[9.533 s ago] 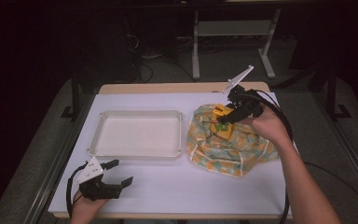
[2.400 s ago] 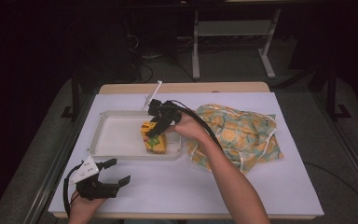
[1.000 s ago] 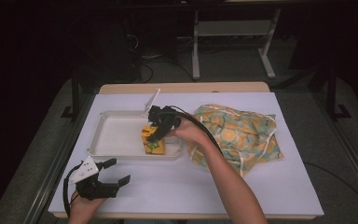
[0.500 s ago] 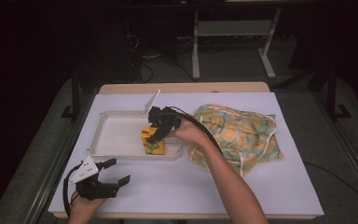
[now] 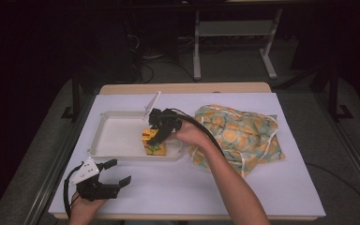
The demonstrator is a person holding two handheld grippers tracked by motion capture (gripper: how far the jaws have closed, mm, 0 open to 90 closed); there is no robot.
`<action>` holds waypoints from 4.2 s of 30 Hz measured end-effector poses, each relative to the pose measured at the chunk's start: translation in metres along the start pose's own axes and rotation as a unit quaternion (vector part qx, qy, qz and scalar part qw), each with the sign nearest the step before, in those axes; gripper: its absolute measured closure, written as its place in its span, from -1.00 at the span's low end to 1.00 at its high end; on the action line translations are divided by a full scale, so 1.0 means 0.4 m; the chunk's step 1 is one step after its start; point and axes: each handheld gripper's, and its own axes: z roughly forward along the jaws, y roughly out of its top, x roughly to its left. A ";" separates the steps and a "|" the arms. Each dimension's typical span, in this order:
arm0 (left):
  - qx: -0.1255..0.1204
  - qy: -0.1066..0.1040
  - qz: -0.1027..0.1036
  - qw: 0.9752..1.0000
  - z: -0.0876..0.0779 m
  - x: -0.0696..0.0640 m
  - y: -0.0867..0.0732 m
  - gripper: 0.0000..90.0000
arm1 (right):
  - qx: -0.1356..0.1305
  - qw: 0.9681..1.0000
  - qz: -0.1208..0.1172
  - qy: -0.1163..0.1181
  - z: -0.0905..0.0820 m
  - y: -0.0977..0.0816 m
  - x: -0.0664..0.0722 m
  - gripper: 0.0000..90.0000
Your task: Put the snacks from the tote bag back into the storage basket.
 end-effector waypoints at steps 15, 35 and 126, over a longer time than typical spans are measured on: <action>-0.002 0.001 0.001 1.000 -0.001 -0.001 0.000 -0.67 | -0.002 1.000 0.001 -0.001 -0.001 -0.001 0.010 0.03; -0.001 0.000 0.002 1.000 -0.001 0.000 0.000 -0.67 | -0.013 1.000 0.010 0.004 -0.011 -0.004 0.014 -0.03; -0.001 0.002 -0.008 1.000 0.003 -0.001 -0.003 -0.67 | -0.070 0.991 0.092 -0.061 -0.240 -0.221 0.060 -0.22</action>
